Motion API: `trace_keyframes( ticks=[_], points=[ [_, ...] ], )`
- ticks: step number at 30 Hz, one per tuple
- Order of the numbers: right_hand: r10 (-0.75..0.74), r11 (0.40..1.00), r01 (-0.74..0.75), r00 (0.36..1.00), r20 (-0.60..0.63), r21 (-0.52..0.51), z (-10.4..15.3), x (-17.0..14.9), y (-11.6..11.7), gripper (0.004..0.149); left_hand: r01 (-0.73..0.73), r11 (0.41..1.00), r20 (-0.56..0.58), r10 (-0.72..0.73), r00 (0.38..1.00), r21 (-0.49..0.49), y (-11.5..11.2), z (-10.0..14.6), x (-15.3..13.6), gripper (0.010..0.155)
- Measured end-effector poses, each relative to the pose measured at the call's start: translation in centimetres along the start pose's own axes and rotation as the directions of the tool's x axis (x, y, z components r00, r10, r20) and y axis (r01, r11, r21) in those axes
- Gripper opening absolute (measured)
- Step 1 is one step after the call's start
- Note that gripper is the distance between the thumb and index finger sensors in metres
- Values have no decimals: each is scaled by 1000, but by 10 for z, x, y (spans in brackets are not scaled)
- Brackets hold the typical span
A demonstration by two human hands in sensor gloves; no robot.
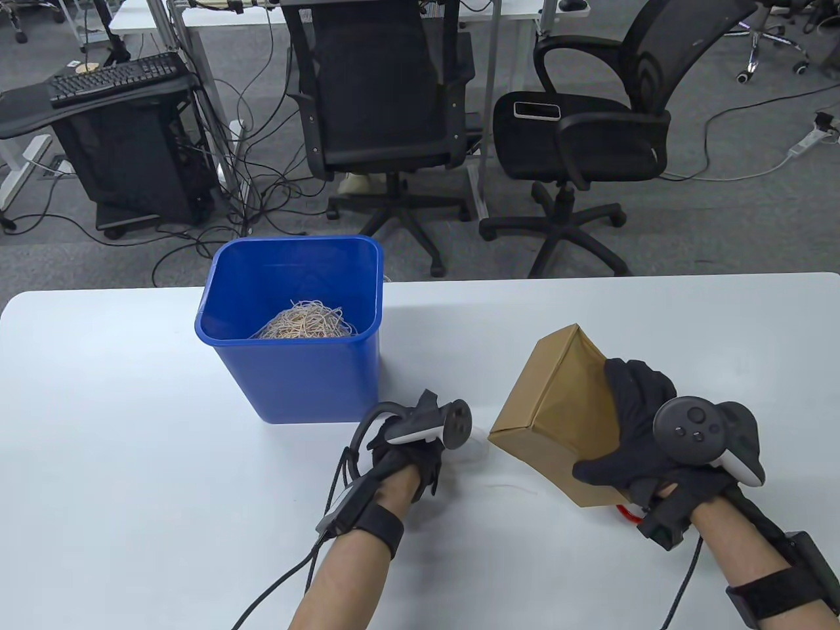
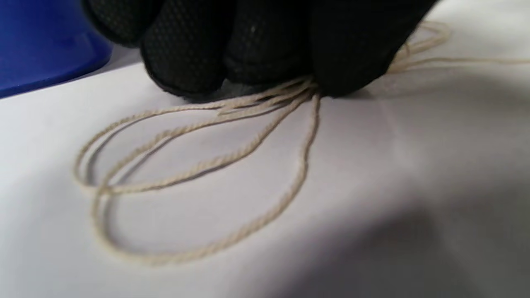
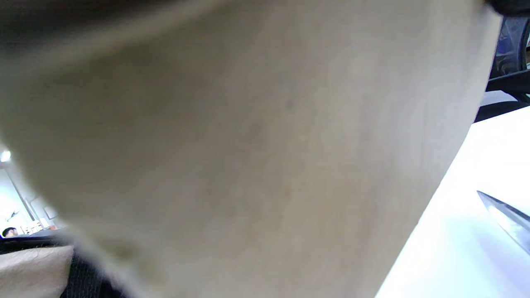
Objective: Cut the packaging cotton rope with scissors
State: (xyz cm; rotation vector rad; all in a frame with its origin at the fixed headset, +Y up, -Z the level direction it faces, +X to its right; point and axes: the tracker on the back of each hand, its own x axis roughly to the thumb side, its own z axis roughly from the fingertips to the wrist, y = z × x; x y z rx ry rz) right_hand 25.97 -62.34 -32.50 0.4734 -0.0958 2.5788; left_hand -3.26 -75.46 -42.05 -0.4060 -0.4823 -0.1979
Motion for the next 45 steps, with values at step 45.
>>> trace_keyframes(
  ticks=[45],
  points=[
    [-184,983,184,982,-38,8,12,-23,10,132,-311,676,-319,638,701,668,193,168,-210,67]
  ],
)
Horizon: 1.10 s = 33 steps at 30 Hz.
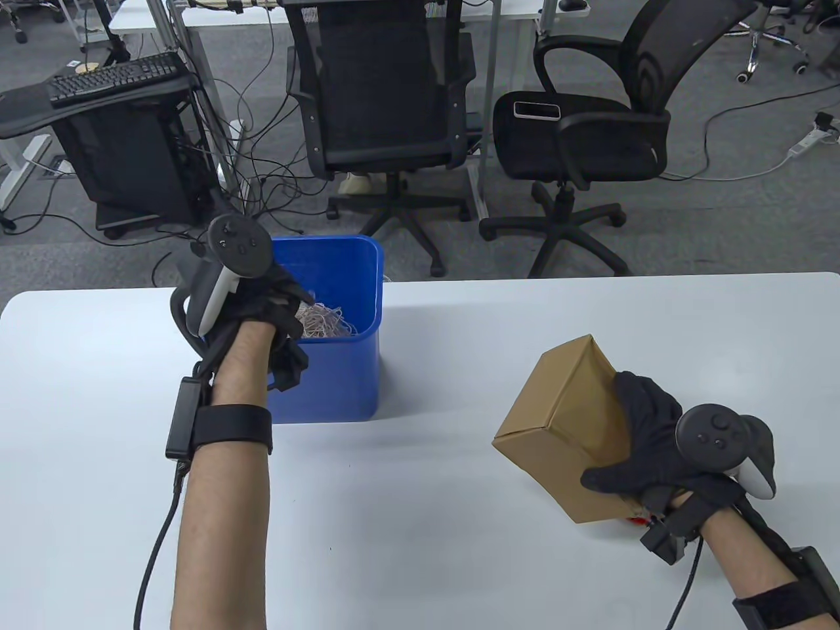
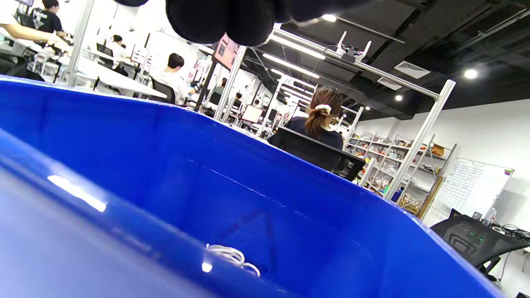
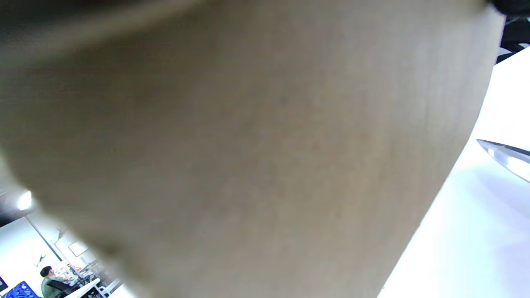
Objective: Cut the packaging cotton rope with scissors
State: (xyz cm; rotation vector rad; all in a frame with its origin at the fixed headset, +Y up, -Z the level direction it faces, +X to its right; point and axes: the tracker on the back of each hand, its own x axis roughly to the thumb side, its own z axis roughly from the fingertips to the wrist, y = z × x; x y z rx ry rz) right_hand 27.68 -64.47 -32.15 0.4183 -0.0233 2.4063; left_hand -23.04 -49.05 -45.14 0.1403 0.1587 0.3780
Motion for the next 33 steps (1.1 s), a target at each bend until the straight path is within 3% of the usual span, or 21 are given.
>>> trace_keyframes(
  ticks=[3,5,6,8,10,13,16,18,19,21,23,24,25,27,31,33],
  points=[
    [-2,1000,2,1000,6,5,-2,2,2,132,-31,999,73,29,997,33,-3,10,-1,72],
    [-22,1000,22,1000,17,13,-3,4,4,132,-183,979,226,158,961,94,-10,26,7,73],
    [-31,999,31,999,23,9,-4,5,5,132,-236,969,278,206,938,76,-14,33,13,71],
    [-55,998,54,998,43,17,-6,9,7,132,-350,935,360,344,867,-48,-29,51,27,68],
    [-71,997,70,995,73,20,-9,15,9,132,-444,854,374,518,769,-270,-53,72,43,65],
    [-105,994,101,987,120,34,-12,25,13,131,-475,657,224,694,684,-586,-100,101,60,69],
    [-150,988,142,976,159,61,-15,33,17,131,-520,526,88,755,650,-673,-153,119,60,77],
    [-158,986,146,972,177,78,-17,37,21,131,-565,387,-21,812,583,-729,-191,130,55,81],
    [-165,985,150,968,188,90,-19,39,24,131,-604,267,-106,854,509,-751,-210,137,53,84],
    [-171,982,150,965,199,118,-23,44,30,131,-628,-123,-356,898,260,-768,-249,159,53,88],
    [-156,983,130,966,208,131,-26,48,35,131,-564,-384,-508,858,75,-731,-268,172,53,93],
    [-138,983,108,966,218,147,-28,50,36,130,-549,-462,-559,829,12,-697,-274,176,49,94],
    [-133,982,100,967,217,158,-29,51,37,129,-551,-461,-560,828,13,-696,-278,178,47,94],
    [-142,981,107,963,228,159,-31,56,40,123,-551,-406,-486,874,0,-730,-289,184,40,94],
    [-41,987,0,966,254,162,-35,75,41,111,-587,-497,-536,835,-124,-639,-294,185,33,93],
    [62,991,-94,950,307,91,-35,94,40,98,-585,-463,-489,863,-127,-666,-294,184,29,93]
  ],
)
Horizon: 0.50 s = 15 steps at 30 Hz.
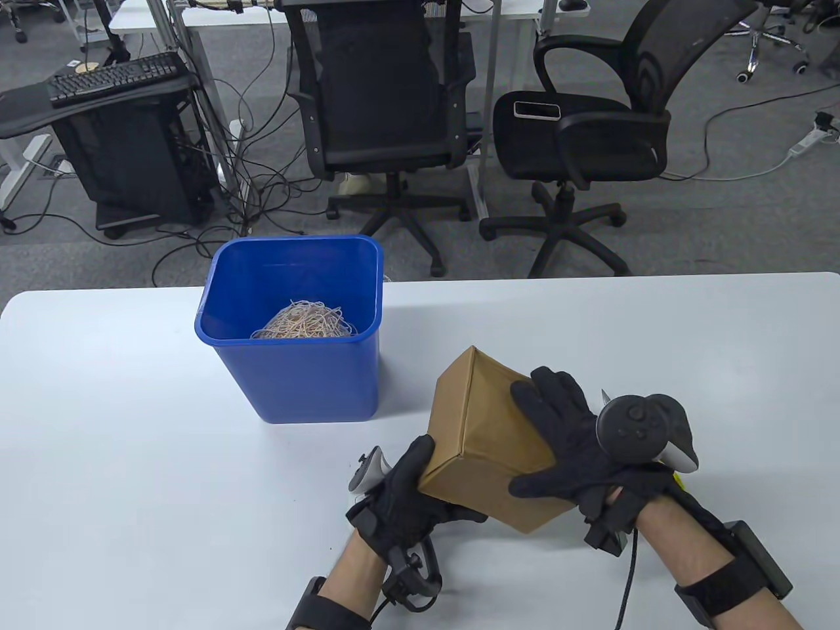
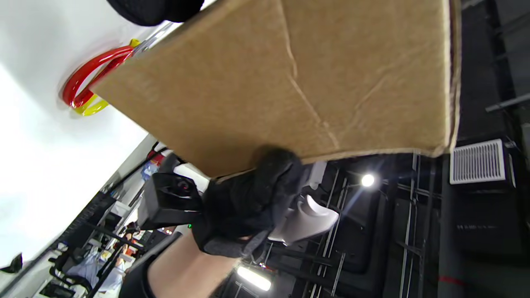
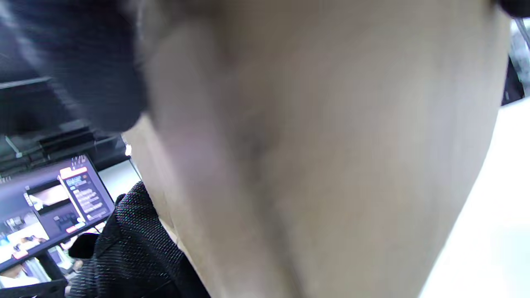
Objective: Cut the packaging cotton rope with scissors
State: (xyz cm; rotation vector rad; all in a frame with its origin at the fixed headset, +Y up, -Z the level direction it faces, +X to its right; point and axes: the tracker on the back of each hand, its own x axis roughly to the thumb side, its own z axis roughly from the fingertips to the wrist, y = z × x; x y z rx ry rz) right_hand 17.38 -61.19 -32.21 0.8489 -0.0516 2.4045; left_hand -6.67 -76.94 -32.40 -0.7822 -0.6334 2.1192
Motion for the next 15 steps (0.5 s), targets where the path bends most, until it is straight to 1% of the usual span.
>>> trace_keyframes(
  ticks=[1,2,4,5,6,7,8,9,10,11,12,13,14,15],
  points=[
    [31,1000,-31,1000,3,0,-1,4,1,94,-2,1000,4,2,1000,7,1,0,0,93],
    [108,994,-108,994,1,-17,-2,13,1,92,-22,1000,14,22,1000,19,2,1,0,93],
    [218,973,-213,974,57,-90,-4,28,5,81,-62,997,46,61,997,37,3,3,0,93],
    [313,943,-299,946,80,-148,-3,39,10,74,-68,996,52,65,997,55,4,3,0,93],
    [418,891,-384,903,105,-244,-1,51,17,68,-67,995,62,63,996,74,4,4,-1,94],
    [492,848,-443,862,120,-292,0,58,23,65,-67,994,75,61,995,80,4,4,-1,93],
    [613,766,-544,778,137,-343,3,67,34,64,-74,993,97,65,993,91,3,4,-1,93],
    [720,678,-643,679,146,-356,2,74,47,66,-89,990,113,76,991,107,2,5,0,93],
    [777,618,-710,618,121,-338,3,77,56,80,-94,989,119,80,990,118,1,5,0,92],
    [841,536,-808,535,78,-244,3,78,70,105,-97,987,126,81,989,126,0,6,-1,92],
    [864,494,-845,503,10,-207,4,79,80,119,-101,986,126,85,988,132,-2,7,-1,92],
    [872,482,-862,489,-13,-157,2,79,87,129,-96,985,120,79,990,143,-3,8,-2,93],
    [889,450,-889,455,-45,-85,1,77,96,134,-74,982,103,56,993,173,-2,9,-3,92],
    [902,422,-903,427,-66,-77,0,76,100,137,-54,981,91,37,995,186,-2,9,-3,93]
  ],
)
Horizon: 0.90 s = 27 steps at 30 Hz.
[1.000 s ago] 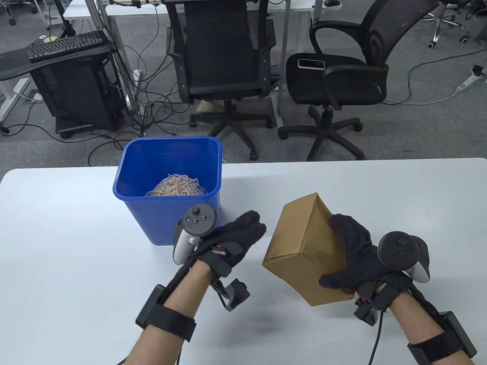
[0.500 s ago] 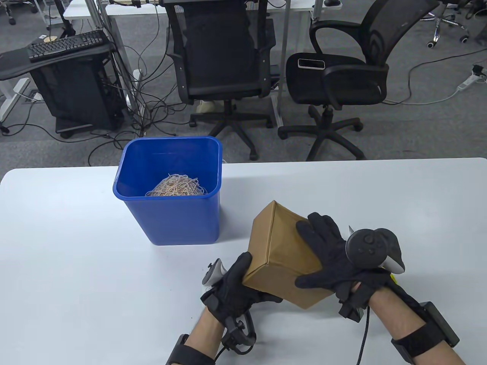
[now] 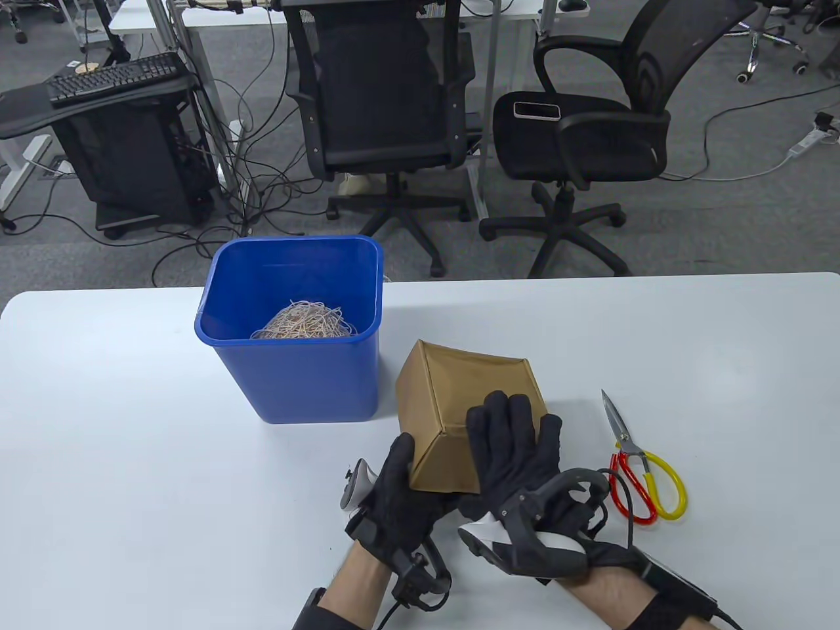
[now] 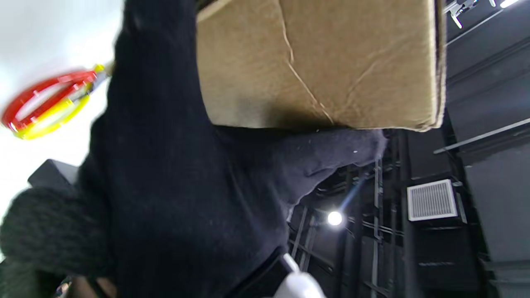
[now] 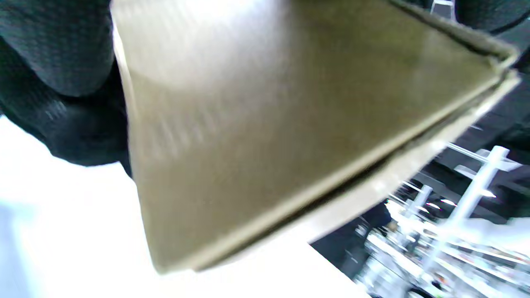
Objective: Cut the packaging cotton rope with scissors
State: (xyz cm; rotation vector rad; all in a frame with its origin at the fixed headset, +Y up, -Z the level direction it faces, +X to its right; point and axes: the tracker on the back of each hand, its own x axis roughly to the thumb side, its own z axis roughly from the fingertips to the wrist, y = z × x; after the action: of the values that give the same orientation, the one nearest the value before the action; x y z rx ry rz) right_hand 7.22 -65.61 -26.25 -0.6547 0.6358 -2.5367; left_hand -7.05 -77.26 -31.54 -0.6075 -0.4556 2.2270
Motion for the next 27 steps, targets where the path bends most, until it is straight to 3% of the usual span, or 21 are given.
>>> trace_keyframes(
  ticks=[2,5,9,12,15,17,20,22,24,27],
  points=[
    [48,999,-49,998,-34,-23,-1,7,5,137,25,1000,-4,-25,1000,-16,1,0,-1,93],
    [-36,993,35,999,-7,-112,-2,8,6,132,8,1000,-9,-8,1000,0,4,0,0,93],
    [-180,977,183,983,37,-107,-5,-1,-1,128,-37,999,-18,37,999,3,8,2,-3,94],
    [-147,975,159,986,84,-157,-4,-7,-9,124,-25,1000,-9,25,1000,-1,8,2,-1,94],
    [-258,959,269,958,124,-86,-1,-7,-18,112,-24,999,0,24,1000,26,12,4,-1,94],
    [-271,957,284,950,157,-64,1,-6,-29,95,-44,998,8,44,999,33,16,5,-2,93],
    [-237,953,263,956,175,-150,1,-7,-51,62,-44,998,12,43,999,55,19,6,-1,93],
    [-192,968,217,964,182,-127,-2,-11,-64,57,-32,998,17,32,999,47,19,6,0,92],
    [-252,944,282,952,176,-172,-4,-17,-75,53,-49,998,33,48,998,31,18,6,2,90],
    [-316,928,339,936,152,-155,-13,-30,-89,51,-22,997,80,16,997,74,17,6,8,86]
  ],
)
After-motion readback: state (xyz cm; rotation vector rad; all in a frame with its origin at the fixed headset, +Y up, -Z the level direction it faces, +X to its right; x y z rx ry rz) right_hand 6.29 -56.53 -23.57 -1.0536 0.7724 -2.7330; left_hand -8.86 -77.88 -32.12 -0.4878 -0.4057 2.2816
